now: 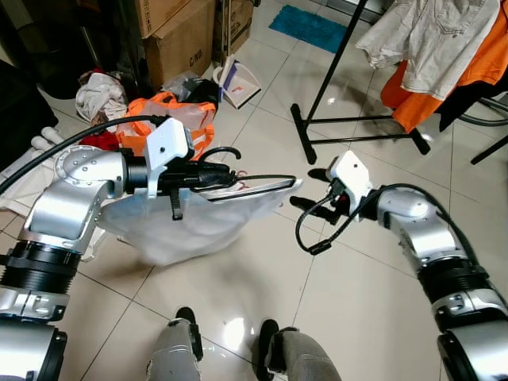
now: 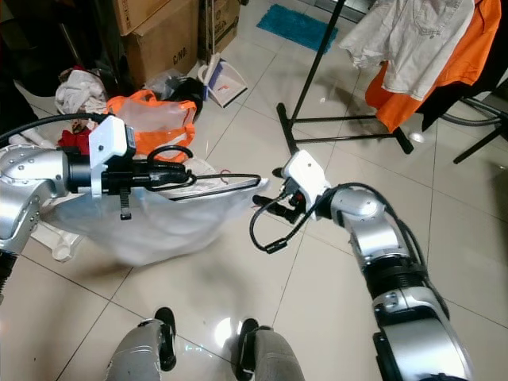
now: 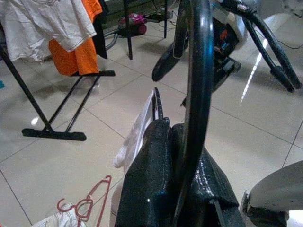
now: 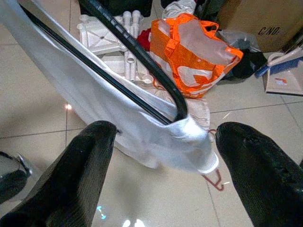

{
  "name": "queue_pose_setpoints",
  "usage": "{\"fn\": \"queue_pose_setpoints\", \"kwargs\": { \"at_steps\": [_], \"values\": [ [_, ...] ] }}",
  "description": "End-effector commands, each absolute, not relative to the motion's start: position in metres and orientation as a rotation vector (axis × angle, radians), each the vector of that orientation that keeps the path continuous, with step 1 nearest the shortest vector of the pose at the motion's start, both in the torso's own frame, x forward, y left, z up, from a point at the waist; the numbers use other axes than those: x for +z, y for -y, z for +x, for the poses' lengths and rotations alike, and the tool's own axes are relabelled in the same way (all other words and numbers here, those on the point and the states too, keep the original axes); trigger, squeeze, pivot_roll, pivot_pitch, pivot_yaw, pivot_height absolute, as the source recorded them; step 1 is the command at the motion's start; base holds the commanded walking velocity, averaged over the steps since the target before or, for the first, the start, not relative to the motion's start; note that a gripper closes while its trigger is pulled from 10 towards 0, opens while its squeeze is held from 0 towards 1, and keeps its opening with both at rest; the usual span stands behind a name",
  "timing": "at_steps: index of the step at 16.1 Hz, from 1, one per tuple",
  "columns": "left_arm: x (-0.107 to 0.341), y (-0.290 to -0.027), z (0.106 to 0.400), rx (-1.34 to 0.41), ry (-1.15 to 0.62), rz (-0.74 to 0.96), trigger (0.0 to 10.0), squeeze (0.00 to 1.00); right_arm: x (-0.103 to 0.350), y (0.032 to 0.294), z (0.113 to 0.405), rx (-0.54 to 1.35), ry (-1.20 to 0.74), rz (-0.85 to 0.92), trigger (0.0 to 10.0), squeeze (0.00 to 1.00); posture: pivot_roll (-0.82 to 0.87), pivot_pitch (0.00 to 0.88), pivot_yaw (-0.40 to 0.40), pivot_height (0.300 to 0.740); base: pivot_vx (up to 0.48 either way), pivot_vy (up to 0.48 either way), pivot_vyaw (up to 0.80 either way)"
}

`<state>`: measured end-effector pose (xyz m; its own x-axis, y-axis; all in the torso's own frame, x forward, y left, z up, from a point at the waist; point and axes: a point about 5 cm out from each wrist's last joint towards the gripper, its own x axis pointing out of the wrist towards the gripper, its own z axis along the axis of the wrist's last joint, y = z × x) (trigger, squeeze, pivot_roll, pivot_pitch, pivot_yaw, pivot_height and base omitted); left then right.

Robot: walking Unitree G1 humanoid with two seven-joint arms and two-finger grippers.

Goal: Hang hanger

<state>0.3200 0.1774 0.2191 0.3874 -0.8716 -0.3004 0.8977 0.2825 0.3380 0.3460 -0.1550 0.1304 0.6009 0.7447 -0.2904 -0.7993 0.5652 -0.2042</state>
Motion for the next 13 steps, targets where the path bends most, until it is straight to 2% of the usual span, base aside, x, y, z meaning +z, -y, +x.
{"fn": "queue_pose_setpoints", "kwargs": {
  "at_steps": [1, 4, 6, 13],
  "values": [
    [0.223, -0.175, 0.317, -1.197, -0.036, 0.503, 0.0, 0.0, 0.129, 0.156, 0.347, 0.884, -0.168, -0.29, 10.0, 0.0, 0.01, 0.235, -0.136, 0.74, 0.0, 0.0, 0.0],
    [0.218, -0.173, 0.323, -1.078, -0.006, 0.455, 0.0, 0.0, 0.121, 0.149, 0.349, 0.793, -0.156, -0.214, 10.0, 0.0, 0.02, 0.226, -0.131, 0.74, 0.0, 0.0, 0.0],
    [0.214, -0.17, 0.337, -0.909, 0.032, 0.369, 0.0, 0.0, 0.124, 0.148, 0.358, 0.6, -0.091, -0.138, 10.0, 0.0, 0.01, 0.22, -0.133, 0.74, 0.0, 0.0, 0.0],
    [0.218, -0.163, 0.347, -0.701, 0.112, 0.251, 0.0, 0.0, 0.143, 0.148, 0.364, 0.365, 0.071, -0.067, 10.0, 0.0, 0.01, 0.213, -0.124, 0.74, 0.0, 0.0, 0.0]
  ]
}}
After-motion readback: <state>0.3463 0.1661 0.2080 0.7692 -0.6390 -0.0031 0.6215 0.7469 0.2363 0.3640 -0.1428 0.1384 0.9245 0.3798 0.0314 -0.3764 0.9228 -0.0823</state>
